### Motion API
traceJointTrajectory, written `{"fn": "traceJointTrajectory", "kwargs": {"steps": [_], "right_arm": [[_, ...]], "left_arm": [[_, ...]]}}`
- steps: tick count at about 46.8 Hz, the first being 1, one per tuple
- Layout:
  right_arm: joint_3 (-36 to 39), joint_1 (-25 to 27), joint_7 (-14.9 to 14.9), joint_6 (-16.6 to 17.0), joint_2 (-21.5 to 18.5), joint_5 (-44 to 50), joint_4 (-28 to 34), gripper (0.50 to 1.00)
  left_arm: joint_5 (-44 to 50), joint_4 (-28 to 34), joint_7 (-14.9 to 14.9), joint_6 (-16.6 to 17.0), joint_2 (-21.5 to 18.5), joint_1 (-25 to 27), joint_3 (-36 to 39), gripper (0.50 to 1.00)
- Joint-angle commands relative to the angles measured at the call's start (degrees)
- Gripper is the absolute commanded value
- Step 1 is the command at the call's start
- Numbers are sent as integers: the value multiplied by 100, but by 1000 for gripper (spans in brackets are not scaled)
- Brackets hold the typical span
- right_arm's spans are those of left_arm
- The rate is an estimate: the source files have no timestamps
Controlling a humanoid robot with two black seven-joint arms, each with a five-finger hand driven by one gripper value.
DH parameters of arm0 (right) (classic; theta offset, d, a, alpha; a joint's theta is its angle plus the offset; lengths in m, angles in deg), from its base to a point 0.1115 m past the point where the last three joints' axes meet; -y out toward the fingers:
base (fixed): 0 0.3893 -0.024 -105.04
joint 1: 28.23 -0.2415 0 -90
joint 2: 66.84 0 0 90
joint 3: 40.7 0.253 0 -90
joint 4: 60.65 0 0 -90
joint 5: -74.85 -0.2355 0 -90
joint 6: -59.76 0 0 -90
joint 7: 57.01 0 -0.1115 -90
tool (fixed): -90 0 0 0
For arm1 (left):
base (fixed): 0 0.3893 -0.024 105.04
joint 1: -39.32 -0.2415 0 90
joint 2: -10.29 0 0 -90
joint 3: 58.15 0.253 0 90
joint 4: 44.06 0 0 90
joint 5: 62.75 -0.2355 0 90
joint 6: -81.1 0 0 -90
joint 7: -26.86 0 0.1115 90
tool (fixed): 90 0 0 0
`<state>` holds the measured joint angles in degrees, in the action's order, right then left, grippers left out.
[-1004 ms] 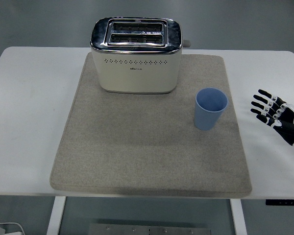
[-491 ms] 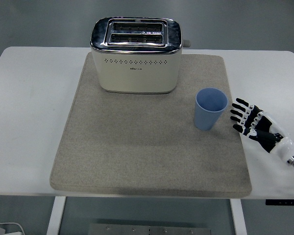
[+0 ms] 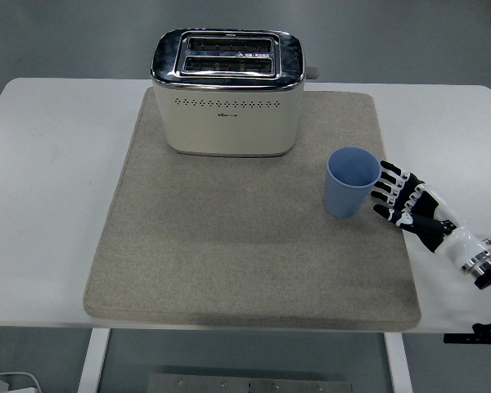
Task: Put the water cup in front of the bread machine
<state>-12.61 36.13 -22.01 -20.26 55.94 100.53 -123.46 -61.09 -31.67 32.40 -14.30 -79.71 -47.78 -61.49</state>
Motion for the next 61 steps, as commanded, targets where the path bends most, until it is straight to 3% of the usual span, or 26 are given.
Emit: {"fn": "traceJointTrajectory", "kwargs": {"steps": [1,16,35,61], "right_arm": [[13,-10,0,-14,0,-1,6,919],[13,-98,0,-84,-27,-1,-47,919],[-14,-230,0,-304,-422,17,-47,919],[-23,-292,0,-453,-660,148,-29,913]], "left_arm": [[-8,0,0,-4,0,0,0,1000],[-8,0,0,-5,0,9,0,1000],[-8,9,0,-5,0,9,0,1000],[-8,9,0,-5,0,9,0,1000]]}}
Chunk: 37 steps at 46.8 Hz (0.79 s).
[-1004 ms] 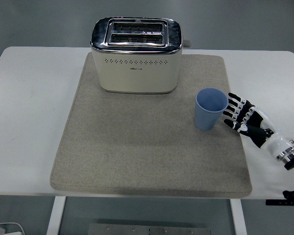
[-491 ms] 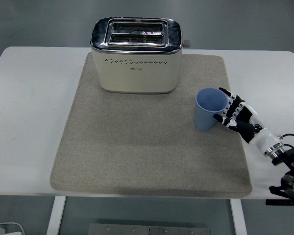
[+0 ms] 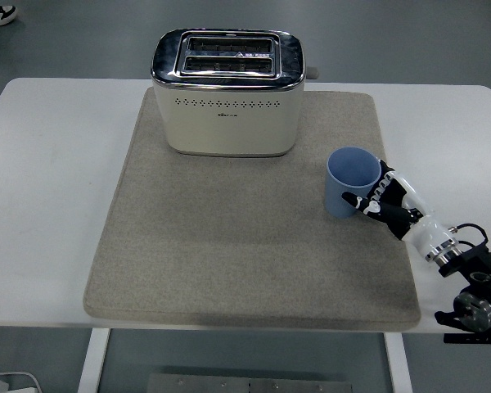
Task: Put the water cup in front of the bread machine
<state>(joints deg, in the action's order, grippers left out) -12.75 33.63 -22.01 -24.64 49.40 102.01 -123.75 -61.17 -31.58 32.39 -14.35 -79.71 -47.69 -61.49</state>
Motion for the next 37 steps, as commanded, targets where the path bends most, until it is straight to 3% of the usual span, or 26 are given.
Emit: {"fn": "traceJointTrajectory", "kwargs": {"steps": [1,9,16,20,23,27,37], "right_arm": [[-17,-60,0,-23,-13,-9,0,911],[-44,-78,0,-41,-198,-9,17,899],[-44,-78,0,-76,-260,-9,35,856],[-52,-104,0,-76,-330,-9,35,764],[-88,-183,0,-85,-365,-9,35,668],[-88,-209,0,-102,-374,-18,35,621],[-96,-394,0,-322,-663,-18,35,621]], "left_arm": [[0,0,0,0,0,0,0,1000],[0,0,0,0,0,0,0,1000],[0,0,0,0,0,0,0,1000],[0,0,0,0,0,0,0,1000],[0,0,0,0,0,0,0,1000],[0,0,0,0,0,0,0,1000],[0,35,0,0,0,0,9,1000]]}}
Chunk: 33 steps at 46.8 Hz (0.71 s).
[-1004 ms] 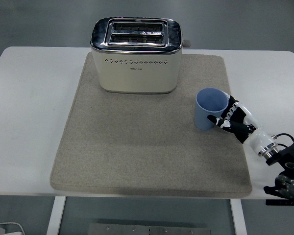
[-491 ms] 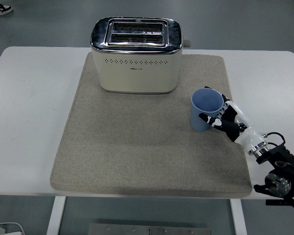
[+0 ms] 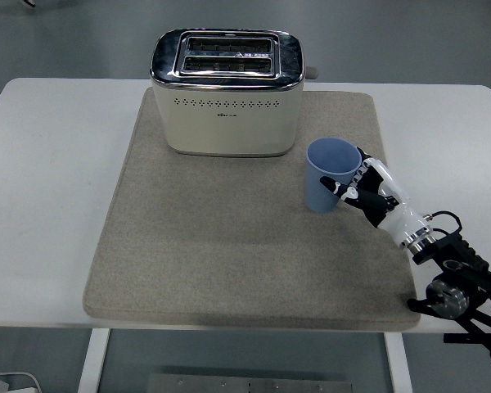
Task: Put the water cup in front of the bread machine
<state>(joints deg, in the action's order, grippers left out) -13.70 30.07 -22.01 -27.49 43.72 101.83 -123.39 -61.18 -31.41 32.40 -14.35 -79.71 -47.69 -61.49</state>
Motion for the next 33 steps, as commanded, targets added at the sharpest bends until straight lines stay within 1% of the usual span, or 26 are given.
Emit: {"fn": "traceJointTrajectory", "kwargs": {"steps": [1,11,20,29,33], "right_arm": [[-10,-46,0,-55,-122,9,-1,623],[-186,-186,0,-248,-526,27,26,635],[-274,-336,0,-556,-886,27,43,637],[-449,-617,0,-644,-1255,18,272,639],[-529,-661,0,-661,-1423,18,368,639]], "left_arm": [[1,18,0,0,1,0,9,1000],[-8,44,0,0,1,0,9,1000],[-8,62,0,0,1,9,9,1000],[-8,132,0,0,1,9,9,1000],[-8,132,0,0,1,9,9,1000]]}}
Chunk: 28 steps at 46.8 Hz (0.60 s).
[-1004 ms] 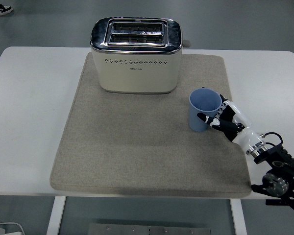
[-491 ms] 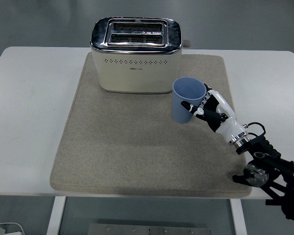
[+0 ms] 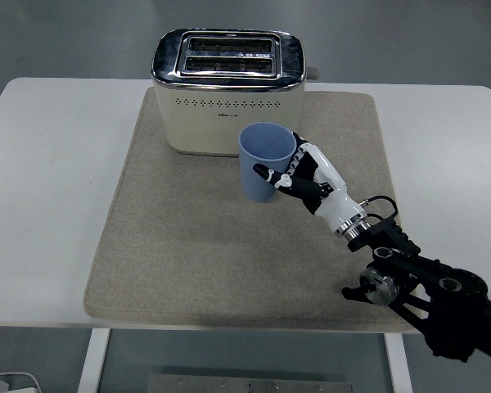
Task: Put the water cup in front of the bread machine
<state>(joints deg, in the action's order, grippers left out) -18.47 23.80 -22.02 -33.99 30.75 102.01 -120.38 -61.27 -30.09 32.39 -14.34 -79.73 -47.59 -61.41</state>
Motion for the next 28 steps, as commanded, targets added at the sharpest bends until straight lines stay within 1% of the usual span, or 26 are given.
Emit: {"fn": "traceJointTrajectory", "kwargs": {"steps": [1,17,28], "right_arm": [[-52,-43,0,-11,-179,0,94,639],[-281,-403,0,-20,-742,26,691,641],[-386,-623,0,-20,-759,26,1087,643]], "left_arm": [[1,1,0,-1,3,-1,-8,1000],[1,36,0,-1,3,-1,-9,1000],[1,44,0,-1,3,8,0,1000]]}}
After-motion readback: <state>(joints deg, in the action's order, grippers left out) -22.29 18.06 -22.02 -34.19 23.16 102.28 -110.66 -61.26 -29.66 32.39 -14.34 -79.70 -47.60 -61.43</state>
